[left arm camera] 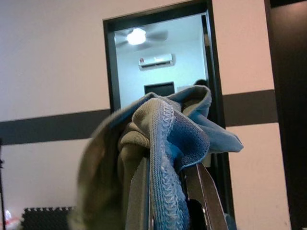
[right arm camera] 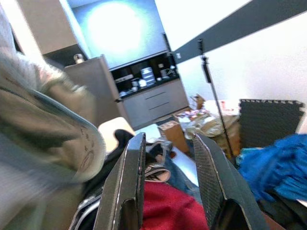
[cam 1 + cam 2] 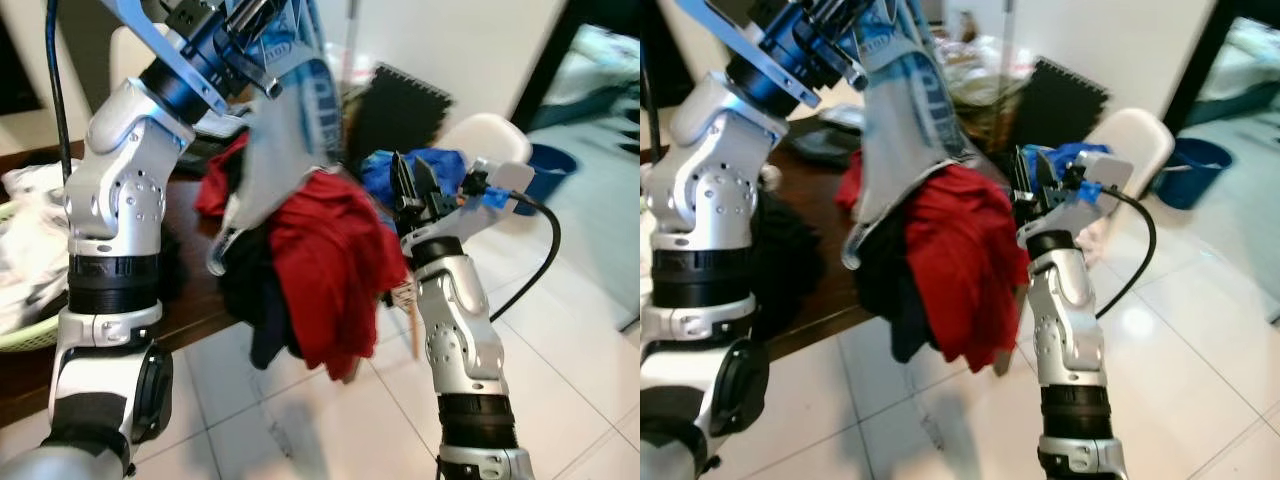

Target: Hang hanger

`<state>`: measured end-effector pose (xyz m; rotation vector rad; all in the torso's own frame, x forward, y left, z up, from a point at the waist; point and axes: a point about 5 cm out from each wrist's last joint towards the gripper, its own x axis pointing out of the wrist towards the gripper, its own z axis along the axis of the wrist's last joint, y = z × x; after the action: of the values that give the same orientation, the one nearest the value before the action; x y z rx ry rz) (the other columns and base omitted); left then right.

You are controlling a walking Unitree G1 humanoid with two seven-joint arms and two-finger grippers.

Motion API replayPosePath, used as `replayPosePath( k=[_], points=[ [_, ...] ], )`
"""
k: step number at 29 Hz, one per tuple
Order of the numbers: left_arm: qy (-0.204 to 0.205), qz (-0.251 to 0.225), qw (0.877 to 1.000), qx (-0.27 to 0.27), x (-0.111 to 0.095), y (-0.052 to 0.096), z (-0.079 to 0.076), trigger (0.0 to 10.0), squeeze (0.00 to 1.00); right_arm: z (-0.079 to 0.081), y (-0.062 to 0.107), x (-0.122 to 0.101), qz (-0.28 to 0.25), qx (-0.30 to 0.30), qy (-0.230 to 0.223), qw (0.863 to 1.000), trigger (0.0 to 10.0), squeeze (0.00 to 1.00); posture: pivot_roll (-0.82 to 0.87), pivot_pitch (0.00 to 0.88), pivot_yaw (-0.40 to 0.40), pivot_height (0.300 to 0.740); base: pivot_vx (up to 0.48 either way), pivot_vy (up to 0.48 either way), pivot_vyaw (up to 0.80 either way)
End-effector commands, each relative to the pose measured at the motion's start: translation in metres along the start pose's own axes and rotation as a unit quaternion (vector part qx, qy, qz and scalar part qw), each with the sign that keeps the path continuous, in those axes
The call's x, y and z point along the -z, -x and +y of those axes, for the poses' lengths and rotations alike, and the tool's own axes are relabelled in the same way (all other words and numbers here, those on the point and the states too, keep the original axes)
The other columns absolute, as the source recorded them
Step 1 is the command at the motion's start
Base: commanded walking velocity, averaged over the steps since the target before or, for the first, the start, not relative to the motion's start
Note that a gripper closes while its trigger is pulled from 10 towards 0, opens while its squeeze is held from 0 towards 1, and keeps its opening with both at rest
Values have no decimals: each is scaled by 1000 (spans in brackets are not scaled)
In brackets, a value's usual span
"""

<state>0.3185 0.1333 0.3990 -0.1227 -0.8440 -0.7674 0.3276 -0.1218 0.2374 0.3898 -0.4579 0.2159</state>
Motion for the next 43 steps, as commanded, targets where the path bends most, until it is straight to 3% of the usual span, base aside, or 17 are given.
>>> replayPosePath(
  k=[1, 9, 18, 19, 22, 23, 31, 40, 41, 43],
  points=[
    [-5, 9, 1000, 9, 2, -2, -5, 0, 0, -4, 2, 2, 6, 12, 1, 1000, 10000, 0, 95, 50, -9, 740, 0, 0, -800],
    [-1, 15, 1000, 7, 5, -1, -5, 0, 0, -7, 3, 5, 7, 19, 3, 1000, 10000, 0, 93, 47, -6, 740, 0, 0, -800],
    [-2, 49, 999, -1, 21, 2, -5, 0, 0, -14, 6, 8, 16, 34, 10, 999, 10000, 0, 84, 40, 7, 740, 0, 0, -800],
    [-7, 60, 998, -1, 24, 3, -5, 3569, 0, -15, 7, 9, 19, 37, 11, 999, 10000, 0, 81, 32, 14, 740, 0, 0, -800],
    [-10, 67, 998, 0, 27, 4, -5, 3569, 0, -16, 8, 10, 21, 40, 12, 999, 10000, 0, 81, 32, 14, 740, 0, 0, -800],
    [-15, 76, 997, -4, 29, 6, -5, 10000, 0, -17, 9, 11, 23, 42, 13, 999, 10000, 0, 79, 29, 18, 740, 0, 0, -800],
    [-9, 134, 991, -21, 53, 18, -7, 10000, 0, -20, 13, 15, 33, 46, 18, 998, 10000, 0, 70, 23, 22, 740, 0, 0, -800],
    [-11, 190, 978, -82, 69, 38, 5, 10000, 0, -22, 17, 20, 49, 48, 23, 997, 10000, 0, 67, 15, 14, 740, 0, 0, -800],
    [-16, 210, 972, -101, 75, 46, 8, 10000, 0, -23, 19, 27, 72, 46, 28, 996, 10000, 0, 68, 9, 7, 740, 0, 0, -800],
    [-16, 210, 972, -101, 75, 46, 8, 10000, 0, -23, 19, 27, 72, 46, 28, 996, 10000, 0, 68, 9, 7, 740, 0, 0, -800]
  ],
)
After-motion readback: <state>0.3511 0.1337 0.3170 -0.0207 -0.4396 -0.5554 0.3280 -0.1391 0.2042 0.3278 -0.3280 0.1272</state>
